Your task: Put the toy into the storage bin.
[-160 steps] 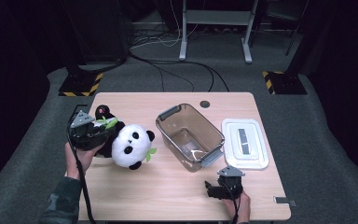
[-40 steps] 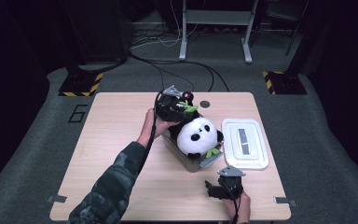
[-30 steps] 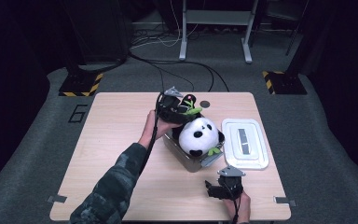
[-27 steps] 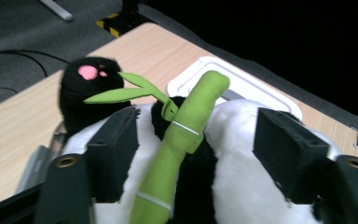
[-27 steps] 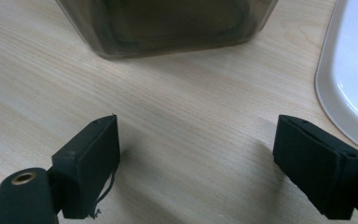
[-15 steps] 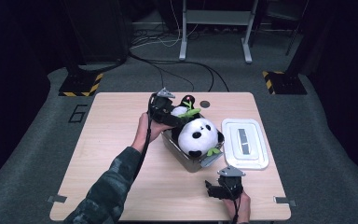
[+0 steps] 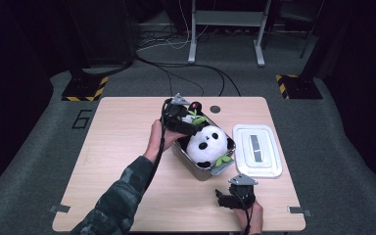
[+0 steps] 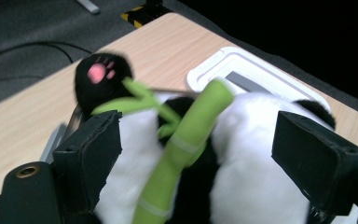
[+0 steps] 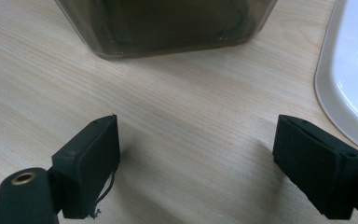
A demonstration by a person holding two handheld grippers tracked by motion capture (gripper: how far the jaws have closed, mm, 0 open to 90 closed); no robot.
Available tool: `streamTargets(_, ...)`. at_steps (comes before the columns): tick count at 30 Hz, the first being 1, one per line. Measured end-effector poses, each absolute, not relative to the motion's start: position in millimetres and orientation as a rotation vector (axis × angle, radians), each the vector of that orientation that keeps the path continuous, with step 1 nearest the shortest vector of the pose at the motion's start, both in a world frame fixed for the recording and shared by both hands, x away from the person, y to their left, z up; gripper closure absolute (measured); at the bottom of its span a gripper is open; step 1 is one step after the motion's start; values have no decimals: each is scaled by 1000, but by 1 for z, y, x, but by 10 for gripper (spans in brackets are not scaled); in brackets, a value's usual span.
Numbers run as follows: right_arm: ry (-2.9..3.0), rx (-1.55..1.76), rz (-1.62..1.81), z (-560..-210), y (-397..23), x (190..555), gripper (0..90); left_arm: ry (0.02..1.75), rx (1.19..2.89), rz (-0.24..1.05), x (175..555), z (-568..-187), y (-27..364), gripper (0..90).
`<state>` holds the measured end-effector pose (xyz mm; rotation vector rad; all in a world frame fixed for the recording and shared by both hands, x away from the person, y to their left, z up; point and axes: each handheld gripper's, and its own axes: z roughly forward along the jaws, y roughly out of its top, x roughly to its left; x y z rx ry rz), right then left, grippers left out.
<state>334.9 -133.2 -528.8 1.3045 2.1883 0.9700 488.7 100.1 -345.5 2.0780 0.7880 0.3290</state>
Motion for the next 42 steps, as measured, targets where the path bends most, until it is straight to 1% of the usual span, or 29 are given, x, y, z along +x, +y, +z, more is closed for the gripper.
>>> streamTargets(3,2184,1305,970,-529,-133,335,142,782,2129,356,492,-349,84,154)
streamTargets(5,2185,1305,974,-529,-133,335,142,780,2169,349,495,-355,76,164)
streamTargets(12,2183,1306,973,-529,-133,335,142,794,2212,333,497,-368,66,182)
streamTargets(15,2185,1303,970,-529,-133,335,142,798,2200,312,498,-369,67,182)
streamTargets(19,2184,1304,971,-529,-133,335,142,804,2096,347,497,-360,78,257)
streamTargets(22,2192,1294,968,-529,-134,335,142,830,2057,381,499,-357,84,293)
streamTargets(24,2191,1294,968,-529,-134,335,142,856,2053,370,505,-359,89,292)
streamTargets(25,2194,1294,967,-529,-134,335,143,878,2058,322,510,-365,91,290)
streamTargets(28,2193,1299,972,-529,-133,335,143,892,2078,284,514,-371,89,295)
streamTargets(29,2192,1298,972,-529,-133,335,143,912,2100,254,517,-378,85,299)
streamTargets(35,2190,1300,974,-529,-133,335,144,978,2106,209,522,-388,83,307)
streamTargets(39,2191,1300,975,-529,-134,335,144,986,2128,219,522,-389,81,307)
streamTargets(42,2190,1300,974,-529,-133,335,145,972,2112,234,519,-384,83,302)
